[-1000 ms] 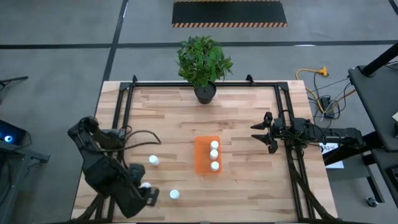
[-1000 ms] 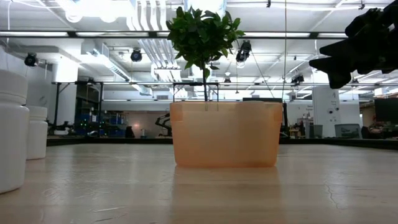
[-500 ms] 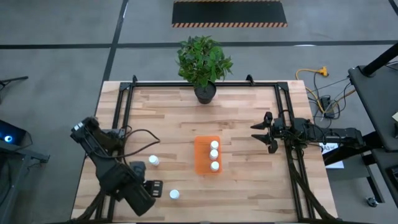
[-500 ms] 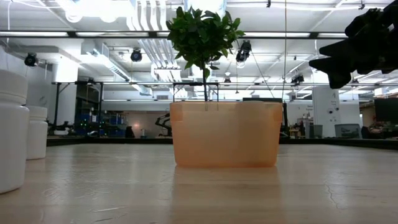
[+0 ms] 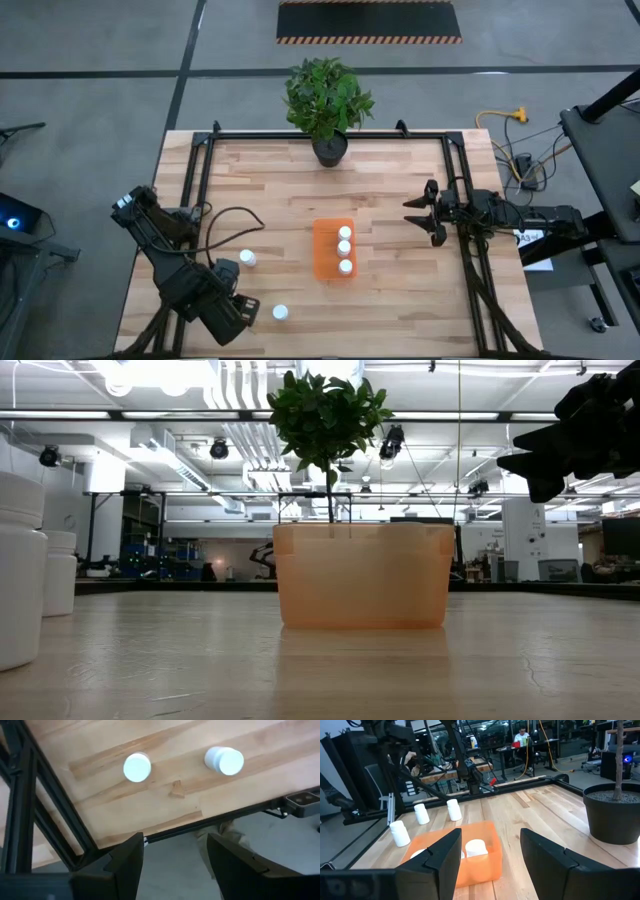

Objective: Pick and place pill bottles into a basket
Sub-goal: Put the white pill bottle into the orange bin

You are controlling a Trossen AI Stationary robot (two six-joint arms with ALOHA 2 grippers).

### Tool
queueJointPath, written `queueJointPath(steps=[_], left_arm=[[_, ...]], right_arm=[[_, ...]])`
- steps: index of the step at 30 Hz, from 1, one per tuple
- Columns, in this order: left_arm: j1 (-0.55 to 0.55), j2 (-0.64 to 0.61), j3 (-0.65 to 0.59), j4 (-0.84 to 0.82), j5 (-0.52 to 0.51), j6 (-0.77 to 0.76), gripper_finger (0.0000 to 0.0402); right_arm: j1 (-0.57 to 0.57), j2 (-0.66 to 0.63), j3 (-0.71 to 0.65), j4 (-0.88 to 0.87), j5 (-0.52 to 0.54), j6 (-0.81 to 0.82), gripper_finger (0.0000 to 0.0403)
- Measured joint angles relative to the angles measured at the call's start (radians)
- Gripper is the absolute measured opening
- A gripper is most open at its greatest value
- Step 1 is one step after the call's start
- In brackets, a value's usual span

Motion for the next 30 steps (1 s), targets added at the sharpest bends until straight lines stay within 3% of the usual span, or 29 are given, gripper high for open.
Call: queueJointPath(steps=[15, 30], left_arm=[[0.000, 0.016, -0.014, -0.025, -0.006, 0.000, 0.0200], [0.004, -0.014, -0.315, 0.202, 0.099, 0.080, 0.0200]], right_arm=[[0.000, 0.000, 0.000, 0.000, 0.000, 0.000, 0.0192], [0.000, 0.000, 0.000, 0.000, 0.000, 0.000, 0.0192]])
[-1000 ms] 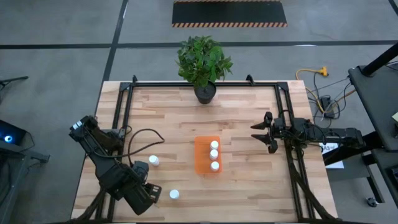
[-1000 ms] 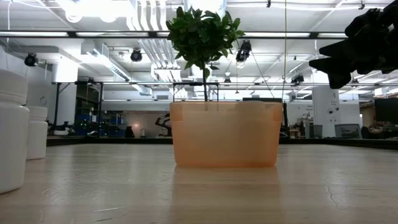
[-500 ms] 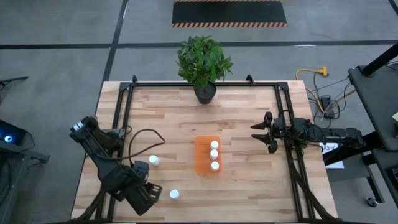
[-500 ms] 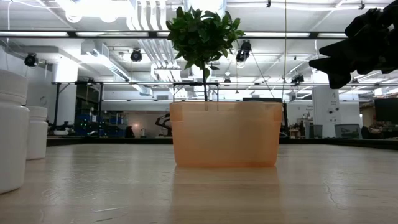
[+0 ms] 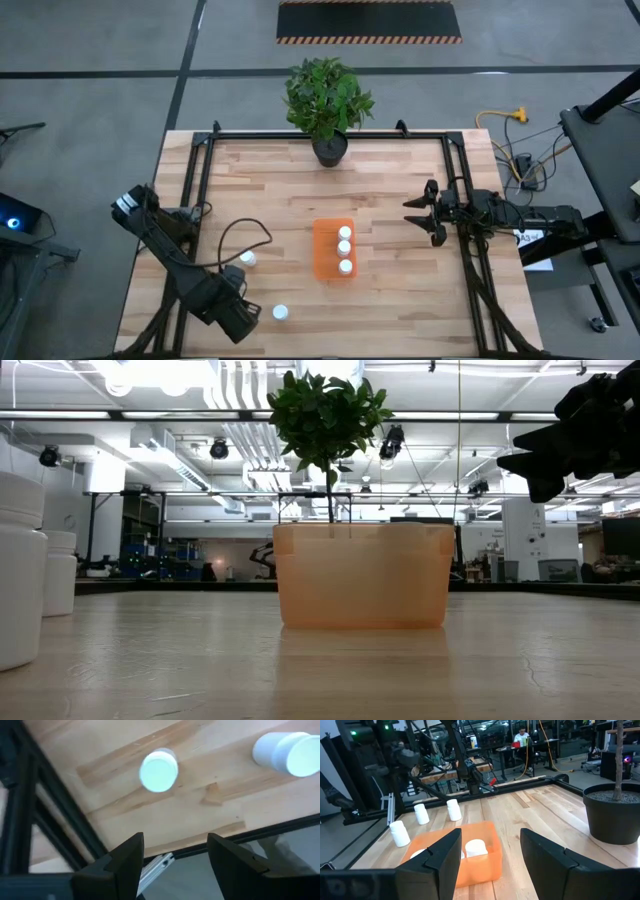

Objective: Pick and place pill bottles into a basket
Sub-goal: Put the white pill bottle into the orange bin

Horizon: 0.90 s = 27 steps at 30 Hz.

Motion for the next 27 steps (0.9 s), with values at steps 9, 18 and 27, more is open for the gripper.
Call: queueJointPath(steps=[9, 18, 27], left_arm=[[0.015, -0.097, -0.186, 0.110, 0.005, -0.011, 0.0200], [0.038, -0.145, -0.282, 0.210, 0.003, 0.014, 0.0200], [0.043, -0.132, -0.325, 0.247, 0.004, 0.015, 0.0200]], right_arm=[[0.000, 0.000, 0.000, 0.000, 0.000, 0.000, 0.0192], [0.000, 0.000, 0.000, 0.001, 0.000, 0.000, 0.0192], [0.000, 0.000, 0.000, 0.000, 0.000, 0.000, 0.0192]])
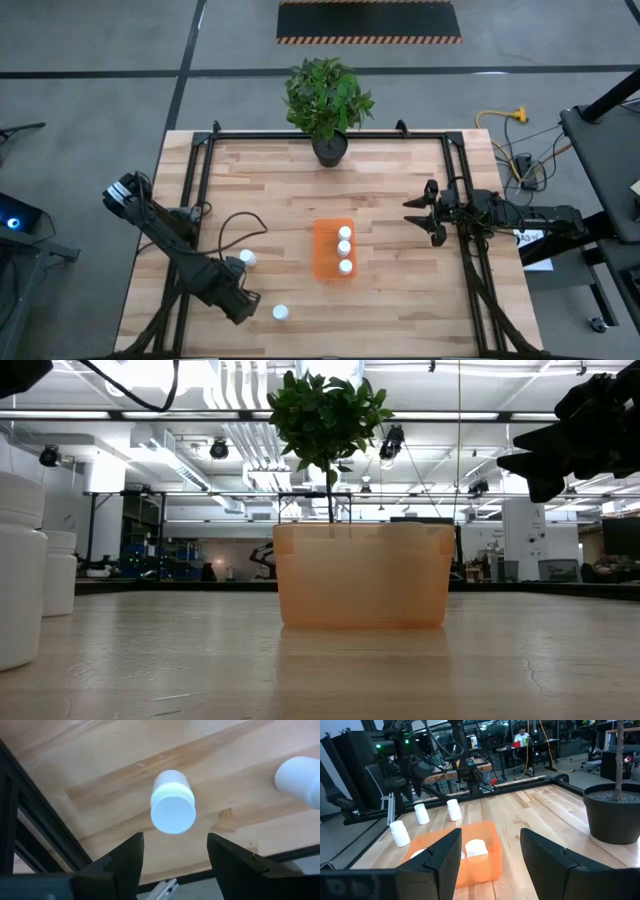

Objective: Pick and place pill bottles into a basket
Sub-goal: Put the white pill bottle into the orange bin

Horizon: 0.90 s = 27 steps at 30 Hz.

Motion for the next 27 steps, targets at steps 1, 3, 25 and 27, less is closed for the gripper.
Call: queueJointPath(steps=[1, 3, 25, 27], left_arm=[[0.000, 0.001, -0.008, 0.007, 0.000, 0.000, 0.0200], [0.001, 0.001, -0.020, 0.026, 0.000, 0.000, 0.0200], [0.018, 0.002, -0.123, 0.182, 0.015, 0.001, 0.0200], [0.020, 0.002, -0.138, 0.203, 0.017, -0.002, 0.0200]], right_arm=[[0.000, 0.000, 0.000, 0.000, 0.000, 0.000, 0.0192], [0.000, 0.000, 0.000, 0.000, 0.000, 0.000, 0.0192], [0.000, 0.000, 0.000, 0.000, 0.000, 0.000, 0.0192], [0.000, 0.000, 0.000, 0.000, 0.000, 0.000, 0.0192]])
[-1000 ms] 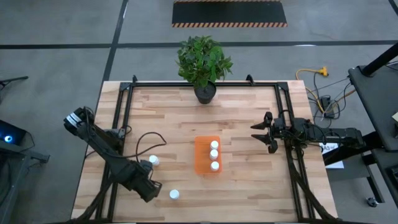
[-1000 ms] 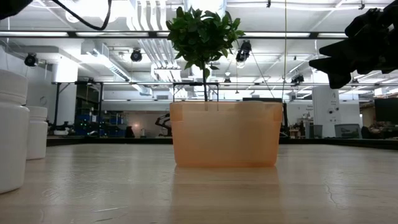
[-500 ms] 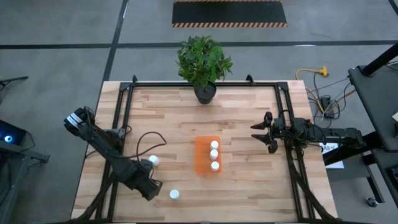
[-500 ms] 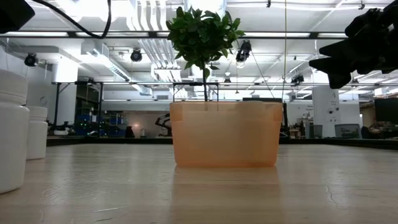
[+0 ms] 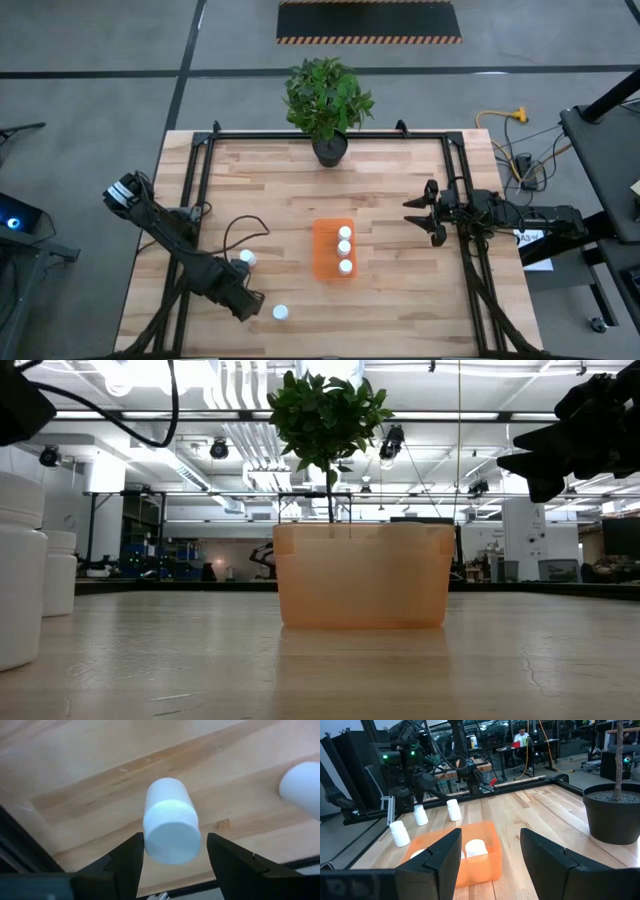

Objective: Pick and place pill bottles into a basket
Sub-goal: Put the white pill bottle into the orange bin

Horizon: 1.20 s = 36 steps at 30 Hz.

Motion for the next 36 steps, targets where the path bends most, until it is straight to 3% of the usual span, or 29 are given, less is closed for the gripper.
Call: queueJointPath(steps=[12, 18, 21, 29, 36], left_arm=[[0.000, 0.000, -0.013, 0.000, 0.024, -0.023, 0.0198], [0.000, 0.000, -0.012, 0.000, 0.028, -0.015, 0.0139], [0.000, 0.000, -0.011, 0.000, 0.028, -0.011, 0.0137], [0.010, -0.001, -0.003, 0.000, 0.040, 0.061, 0.0137], [0.059, -0.026, -0.003, -0.011, 0.081, 0.216, 0.0137]], right_arm=[[0.000, 0.000, 0.000, 0.000, 0.000, 0.000, 0.0192], [0.000, 0.000, 0.000, 0.000, 0.000, 0.000, 0.0192], [0.000, 0.000, 0.000, 0.000, 0.000, 0.000, 0.0192], [0.000, 0.000, 0.000, 0.000, 0.000, 0.000, 0.0192], [0.000, 0.000, 0.000, 0.000, 0.000, 0.000, 0.0192]])
